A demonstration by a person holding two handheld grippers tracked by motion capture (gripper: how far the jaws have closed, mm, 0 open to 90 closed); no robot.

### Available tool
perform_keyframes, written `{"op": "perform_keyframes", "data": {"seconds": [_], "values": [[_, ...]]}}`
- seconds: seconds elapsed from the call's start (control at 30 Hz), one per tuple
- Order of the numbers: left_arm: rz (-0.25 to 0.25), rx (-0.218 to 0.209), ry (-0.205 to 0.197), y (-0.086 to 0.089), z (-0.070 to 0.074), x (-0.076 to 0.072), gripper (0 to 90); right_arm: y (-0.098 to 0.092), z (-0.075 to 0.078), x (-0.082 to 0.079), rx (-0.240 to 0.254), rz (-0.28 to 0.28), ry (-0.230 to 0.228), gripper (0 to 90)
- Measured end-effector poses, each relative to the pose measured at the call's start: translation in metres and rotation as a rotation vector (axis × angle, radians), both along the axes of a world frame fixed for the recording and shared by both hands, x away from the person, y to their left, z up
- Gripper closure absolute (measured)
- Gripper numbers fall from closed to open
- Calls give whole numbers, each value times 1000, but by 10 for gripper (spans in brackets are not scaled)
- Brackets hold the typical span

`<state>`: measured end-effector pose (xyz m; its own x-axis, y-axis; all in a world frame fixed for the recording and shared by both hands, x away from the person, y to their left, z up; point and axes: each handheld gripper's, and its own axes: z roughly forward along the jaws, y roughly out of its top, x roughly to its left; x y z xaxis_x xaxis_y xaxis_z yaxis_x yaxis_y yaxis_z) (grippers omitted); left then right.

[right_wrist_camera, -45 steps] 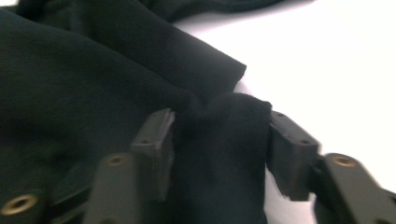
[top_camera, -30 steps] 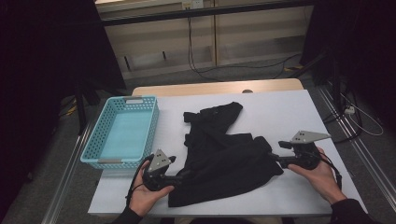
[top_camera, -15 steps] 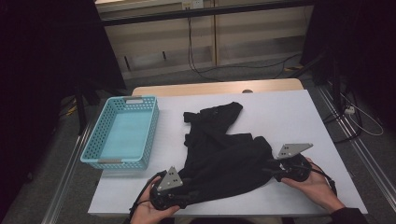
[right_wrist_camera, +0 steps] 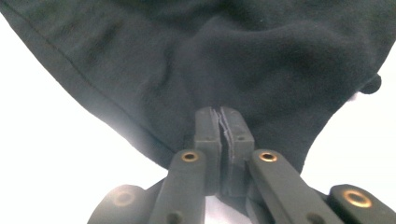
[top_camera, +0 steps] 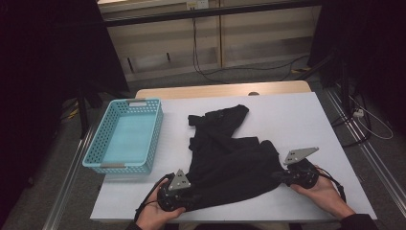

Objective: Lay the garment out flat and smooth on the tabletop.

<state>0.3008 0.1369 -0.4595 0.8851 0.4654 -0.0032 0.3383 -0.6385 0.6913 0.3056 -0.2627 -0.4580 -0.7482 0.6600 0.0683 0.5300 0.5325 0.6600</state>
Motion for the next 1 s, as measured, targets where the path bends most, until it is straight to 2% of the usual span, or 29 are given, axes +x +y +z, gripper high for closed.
{"op": "perform_keyframes", "data": {"seconds": [0.07, 0.13, 0.2, 0.23, 0.3, 0.4, 0.47, 0.5, 0.53, 0.57, 0.6, 0.63, 0.77, 0.83, 0.93, 1.0], "values": [[4, -8, 3, 0, -1, 0, 573, 1, 1, -5, -21, 16, -10, 881], [6, -12, 11, 1, -1, 0, 596, 1, 2, -7, -21, 22, -9, 881], [-1, 1, 19, 1, 0, 0, 678, 0, 2, -13, -18, 35, -5, 882], [-12, -5, 33, 2, 1, -1, 772, 0, 2, -20, -19, 37, -4, 883], [-23, 0, 43, 2, 1, -2, 887, -1, 2, -25, -23, 46, -3, 883], [-26, 16, 29, 1, 3, -4, 898, -1, 3, -33, -25, 53, -5, 882], [-33, 22, 38, 4, 4, -6, 900, 0, 3, -41, -28, 74, -1, 883], [-39, 17, 58, 8, 6, -7, 900, 1, 3, -43, -27, 87, 2, 883], [-39, 17, 58, 8, 6, -7, 900, 2, 3, -46, -24, 98, 6, 883], [-50, -7, 68, 11, 9, -9, 900, 4, 3, -48, -25, 108, 6, 883], [-50, -7, 68, 11, 9, -9, 900, 4, 3, -48, -25, 108, 6, 883], [-59, -23, 76, 13, 10, -12, 900, 7, 3, -53, -25, 131, 7, 883], [-75, -20, 77, 17, 12, -20, 900, 10, 4, -57, -23, 150, 12, 883], [-76, -31, 87, 21, 13, -24, 900, 15, 4, -64, -24, 183, 14, 882], [-76, -43, 96, 24, 13, -26, 900, 22, 4, -70, -28, 206, 8, 882], [-78, -35, 110, 24, 13, -24, 900, 25, 4, -72, -27, 213, 8, 882]]}}
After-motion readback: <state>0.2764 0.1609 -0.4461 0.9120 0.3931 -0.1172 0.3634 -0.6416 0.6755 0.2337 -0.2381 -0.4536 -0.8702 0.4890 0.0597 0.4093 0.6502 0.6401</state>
